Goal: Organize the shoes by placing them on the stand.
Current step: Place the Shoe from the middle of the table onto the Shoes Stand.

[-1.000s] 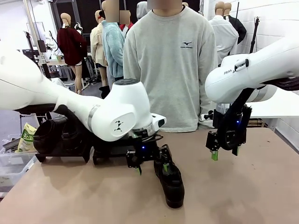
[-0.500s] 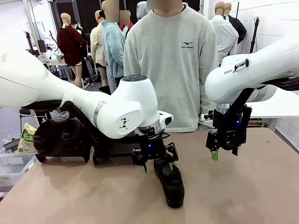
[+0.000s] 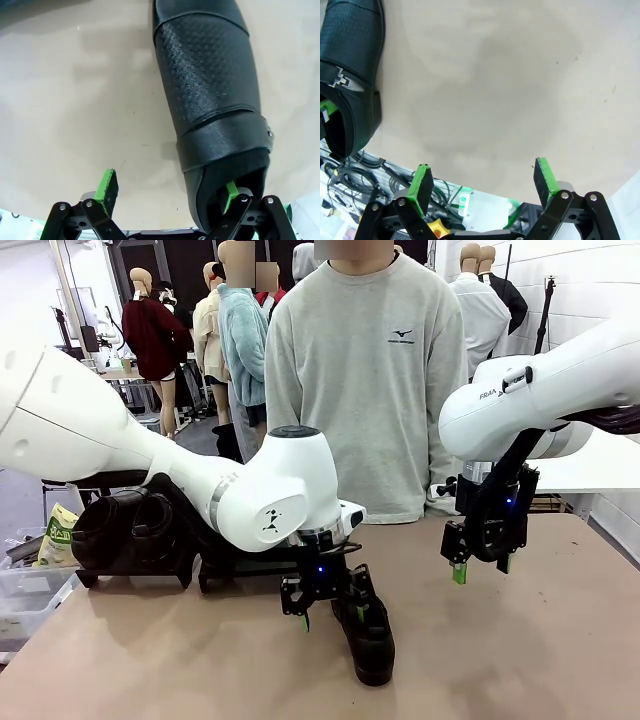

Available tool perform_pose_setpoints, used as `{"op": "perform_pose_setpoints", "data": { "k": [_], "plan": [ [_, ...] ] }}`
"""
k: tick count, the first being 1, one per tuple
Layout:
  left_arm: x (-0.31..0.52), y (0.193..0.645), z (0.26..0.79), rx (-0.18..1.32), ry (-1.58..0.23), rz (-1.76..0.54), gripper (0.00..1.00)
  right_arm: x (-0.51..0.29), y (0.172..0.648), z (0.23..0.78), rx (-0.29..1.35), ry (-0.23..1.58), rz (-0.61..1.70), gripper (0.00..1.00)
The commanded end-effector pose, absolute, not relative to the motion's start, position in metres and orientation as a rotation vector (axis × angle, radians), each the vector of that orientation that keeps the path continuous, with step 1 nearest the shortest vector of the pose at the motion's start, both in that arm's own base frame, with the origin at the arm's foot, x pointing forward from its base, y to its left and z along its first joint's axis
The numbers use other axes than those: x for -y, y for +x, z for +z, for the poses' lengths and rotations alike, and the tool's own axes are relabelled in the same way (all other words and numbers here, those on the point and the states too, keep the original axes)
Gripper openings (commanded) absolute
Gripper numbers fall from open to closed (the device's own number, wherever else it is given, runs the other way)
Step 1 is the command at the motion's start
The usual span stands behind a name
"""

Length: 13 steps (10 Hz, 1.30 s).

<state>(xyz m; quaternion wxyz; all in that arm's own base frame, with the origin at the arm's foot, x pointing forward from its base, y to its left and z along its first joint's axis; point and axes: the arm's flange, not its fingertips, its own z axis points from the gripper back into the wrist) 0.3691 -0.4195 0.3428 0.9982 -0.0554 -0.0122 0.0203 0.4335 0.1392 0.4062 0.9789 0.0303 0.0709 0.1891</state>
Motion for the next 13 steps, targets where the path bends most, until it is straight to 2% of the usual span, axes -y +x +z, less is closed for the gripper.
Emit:
{"op": "perform_pose_setpoints", "data": {
  "k": [1,5,8,13],
  "plan": [
    [0.433,0.372,0.344,-0.038,-0.106,0.09,0.97,-0.14,0.433,0.408,-0.151,0.06,0.378,1.0],
    [0.443,0.371,0.355,-0.05,-0.085,0.21,0.4,-0.14,0.433,0.408,-0.151,0.06,0.378,1.0],
    [0.446,0.369,0.352,-0.079,-0.105,0.267,0.01,-0.14,0.433,0.408,-0.151,0.06,0.378,1.0],
    [0.451,0.366,0.352,-0.059,-0.113,0.314,0.0,-0.14,0.433,0.408,-0.151,0.06,0.378,1.0]
  ]
}}
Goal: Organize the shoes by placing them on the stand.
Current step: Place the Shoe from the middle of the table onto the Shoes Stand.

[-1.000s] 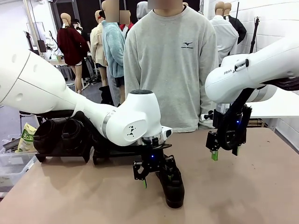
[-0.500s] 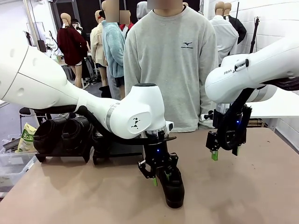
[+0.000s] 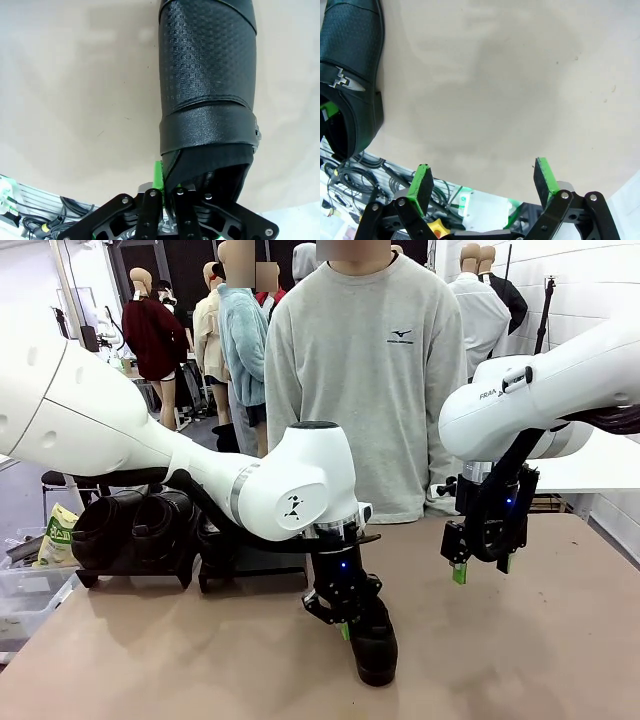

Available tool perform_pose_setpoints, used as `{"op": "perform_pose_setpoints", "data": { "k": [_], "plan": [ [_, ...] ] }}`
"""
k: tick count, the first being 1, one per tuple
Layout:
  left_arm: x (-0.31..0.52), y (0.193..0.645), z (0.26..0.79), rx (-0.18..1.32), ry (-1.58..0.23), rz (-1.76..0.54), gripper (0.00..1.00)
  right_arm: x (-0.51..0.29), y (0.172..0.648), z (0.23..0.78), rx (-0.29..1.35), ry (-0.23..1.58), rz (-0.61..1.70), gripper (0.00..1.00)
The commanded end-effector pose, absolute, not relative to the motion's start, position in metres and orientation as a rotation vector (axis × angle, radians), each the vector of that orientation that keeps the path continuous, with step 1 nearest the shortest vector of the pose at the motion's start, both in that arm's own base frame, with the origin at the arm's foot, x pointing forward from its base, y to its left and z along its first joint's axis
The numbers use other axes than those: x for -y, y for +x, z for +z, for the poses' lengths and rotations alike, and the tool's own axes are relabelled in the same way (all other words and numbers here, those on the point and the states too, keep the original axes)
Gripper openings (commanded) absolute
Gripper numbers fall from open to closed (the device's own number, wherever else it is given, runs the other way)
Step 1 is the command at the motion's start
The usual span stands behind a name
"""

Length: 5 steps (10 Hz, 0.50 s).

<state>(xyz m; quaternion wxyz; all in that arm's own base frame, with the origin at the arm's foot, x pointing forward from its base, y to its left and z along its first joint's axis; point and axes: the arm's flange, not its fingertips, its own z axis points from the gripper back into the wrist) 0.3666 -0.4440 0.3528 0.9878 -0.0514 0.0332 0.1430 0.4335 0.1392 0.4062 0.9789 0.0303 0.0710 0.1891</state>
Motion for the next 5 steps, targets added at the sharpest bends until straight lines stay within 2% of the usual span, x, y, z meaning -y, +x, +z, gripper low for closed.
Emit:
{"op": "perform_pose_setpoints", "data": {
  "k": [1,4,5],
  "plan": [
    [0.451,0.367,0.35,-0.065,-0.11,0.312,0.0,-0.14,0.433,0.408,-0.151,0.06,0.378,1.0],
    [0.451,0.365,0.354,-0.083,-0.129,0.267,0.0,-0.14,0.433,0.408,-0.151,0.06,0.378,1.0],
    [0.453,0.354,0.38,-0.04,-0.147,0.177,0.0,-0.14,0.433,0.408,-0.151,0.06,0.378,1.0]
  ]
}}
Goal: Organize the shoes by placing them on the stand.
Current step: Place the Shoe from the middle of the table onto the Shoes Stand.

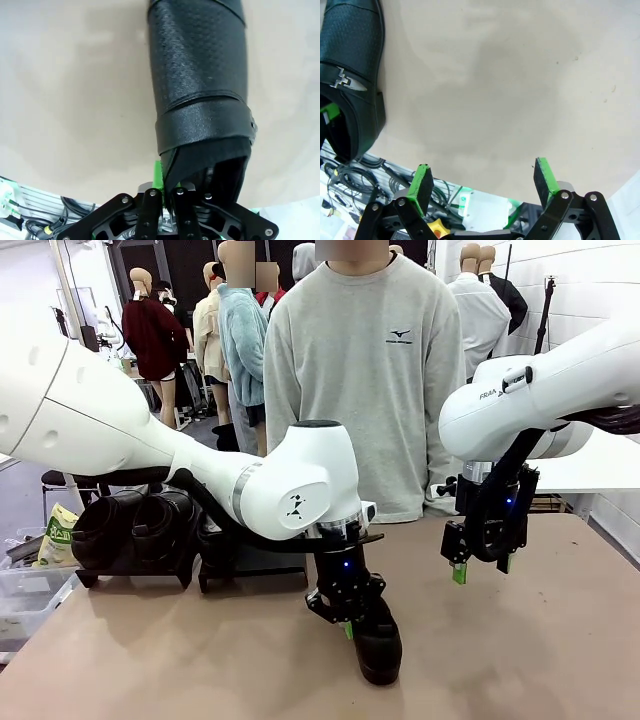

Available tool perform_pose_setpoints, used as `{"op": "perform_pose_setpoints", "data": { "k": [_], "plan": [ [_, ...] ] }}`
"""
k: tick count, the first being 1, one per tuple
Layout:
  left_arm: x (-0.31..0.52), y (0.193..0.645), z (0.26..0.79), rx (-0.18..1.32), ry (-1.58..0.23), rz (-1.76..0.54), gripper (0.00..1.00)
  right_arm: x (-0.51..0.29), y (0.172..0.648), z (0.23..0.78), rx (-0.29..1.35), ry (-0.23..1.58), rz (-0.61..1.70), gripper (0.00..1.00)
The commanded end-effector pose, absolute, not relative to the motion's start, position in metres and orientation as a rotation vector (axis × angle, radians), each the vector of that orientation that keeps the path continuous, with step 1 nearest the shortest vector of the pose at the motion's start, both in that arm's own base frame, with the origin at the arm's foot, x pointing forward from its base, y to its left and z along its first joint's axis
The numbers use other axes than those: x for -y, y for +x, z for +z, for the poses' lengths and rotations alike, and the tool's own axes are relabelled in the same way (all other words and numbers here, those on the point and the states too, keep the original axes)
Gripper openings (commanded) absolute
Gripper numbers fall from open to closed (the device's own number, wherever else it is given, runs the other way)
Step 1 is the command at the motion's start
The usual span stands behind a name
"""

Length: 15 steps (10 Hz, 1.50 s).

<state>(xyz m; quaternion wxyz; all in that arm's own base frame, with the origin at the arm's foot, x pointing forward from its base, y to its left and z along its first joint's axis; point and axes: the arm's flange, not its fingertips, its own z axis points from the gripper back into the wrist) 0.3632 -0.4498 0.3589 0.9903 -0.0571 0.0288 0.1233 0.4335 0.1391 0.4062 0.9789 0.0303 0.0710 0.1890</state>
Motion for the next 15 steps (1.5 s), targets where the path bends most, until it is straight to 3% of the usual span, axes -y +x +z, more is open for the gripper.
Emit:
{"op": "perform_pose_setpoints", "data": {
  "k": [1,3,5,10,15],
  "plan": [
    [0.452,0.343,0.408,-0.008,-0.148,0.121,0.0,-0.14,0.433,0.408,-0.151,0.06,0.378,1.0],
    [0.437,0.334,0.456,0.077,-0.129,-0.061,0.0,-0.14,0.433,0.408,-0.151,0.06,0.378,1.0],
    [0.388,0.358,0.481,0.124,-0.181,-0.134,0.0,-0.14,0.433,0.408,-0.151,0.06,0.378,1.0],
    [0.283,0.435,0.49,0.229,-0.155,-0.176,0.0,-0.14,0.433,0.408,-0.151,0.06,0.378,1.0],
    [0.269,0.453,0.487,0.228,-0.133,-0.166,0.0,-0.14,0.433,0.408,-0.151,0.06,0.378,1.0]
  ]
}}
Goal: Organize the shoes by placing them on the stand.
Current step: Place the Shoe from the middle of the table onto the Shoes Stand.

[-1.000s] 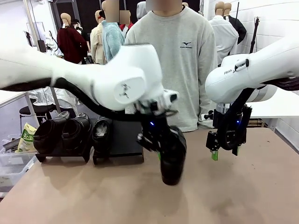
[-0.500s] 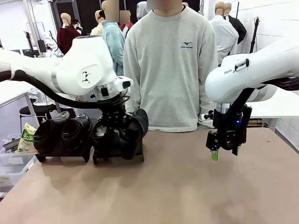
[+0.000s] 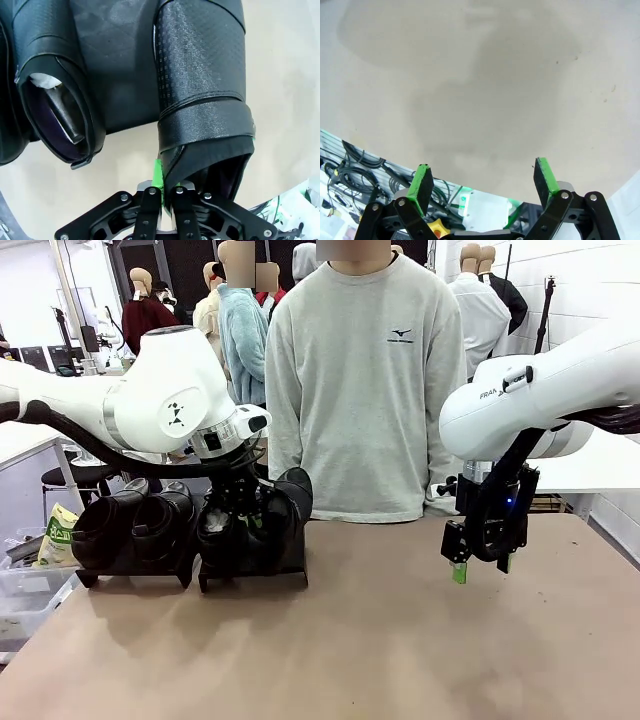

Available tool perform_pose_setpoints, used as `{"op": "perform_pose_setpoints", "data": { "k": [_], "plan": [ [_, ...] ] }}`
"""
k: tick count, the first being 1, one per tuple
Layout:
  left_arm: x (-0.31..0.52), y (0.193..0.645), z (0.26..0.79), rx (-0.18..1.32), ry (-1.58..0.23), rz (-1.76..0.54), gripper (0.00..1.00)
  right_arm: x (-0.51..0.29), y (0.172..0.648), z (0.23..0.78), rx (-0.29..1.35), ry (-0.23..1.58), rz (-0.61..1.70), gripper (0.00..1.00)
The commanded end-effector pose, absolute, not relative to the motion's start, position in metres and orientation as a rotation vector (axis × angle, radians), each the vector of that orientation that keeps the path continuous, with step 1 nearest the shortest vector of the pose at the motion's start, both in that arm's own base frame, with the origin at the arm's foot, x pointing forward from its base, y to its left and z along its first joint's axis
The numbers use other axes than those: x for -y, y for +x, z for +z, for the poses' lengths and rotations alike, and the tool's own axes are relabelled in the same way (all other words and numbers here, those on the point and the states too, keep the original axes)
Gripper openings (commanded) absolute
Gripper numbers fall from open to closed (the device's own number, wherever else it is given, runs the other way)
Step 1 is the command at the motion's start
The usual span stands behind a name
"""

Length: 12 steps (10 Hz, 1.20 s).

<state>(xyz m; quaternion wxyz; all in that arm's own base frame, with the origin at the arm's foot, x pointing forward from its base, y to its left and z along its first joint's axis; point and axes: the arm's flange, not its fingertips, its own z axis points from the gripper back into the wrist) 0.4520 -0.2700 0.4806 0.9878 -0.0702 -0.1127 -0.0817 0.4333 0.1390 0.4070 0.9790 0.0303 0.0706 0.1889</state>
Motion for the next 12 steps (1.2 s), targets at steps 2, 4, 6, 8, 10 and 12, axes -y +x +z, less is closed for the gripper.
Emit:
{"op": "perform_pose_setpoints", "data": {
  "k": [2,4,6,8,10,12],
  "plan": [
    [0.27,0.452,0.481,0.226,-0.141,-0.164,0.0,-0.14,0.433,0.408,-0.151,0.06,0.378,1.0],
    [0.26,0.478,0.469,0.306,-0.16,-0.181,0.0,-0.14,0.433,0.408,-0.151,0.06,0.378,1.0],
    [0.25,0.497,0.457,0.355,-0.196,-0.189,0.0,-0.14,0.433,0.408,-0.151,0.06,0.378,1.0],
    [0.244,0.512,0.448,0.385,-0.229,-0.132,0.0,-0.14,0.433,0.408,-0.151,0.06,0.378,1.0],
    [0.244,0.519,0.446,0.418,-0.238,-0.117,0.0,-0.14,0.433,0.408,-0.151,0.06,0.378,1.0],
    [0.239,0.526,0.44,0.432,-0.262,-0.073,0.0,-0.14,0.433,0.408,-0.151,0.06,0.378,1.0]
  ]
}}
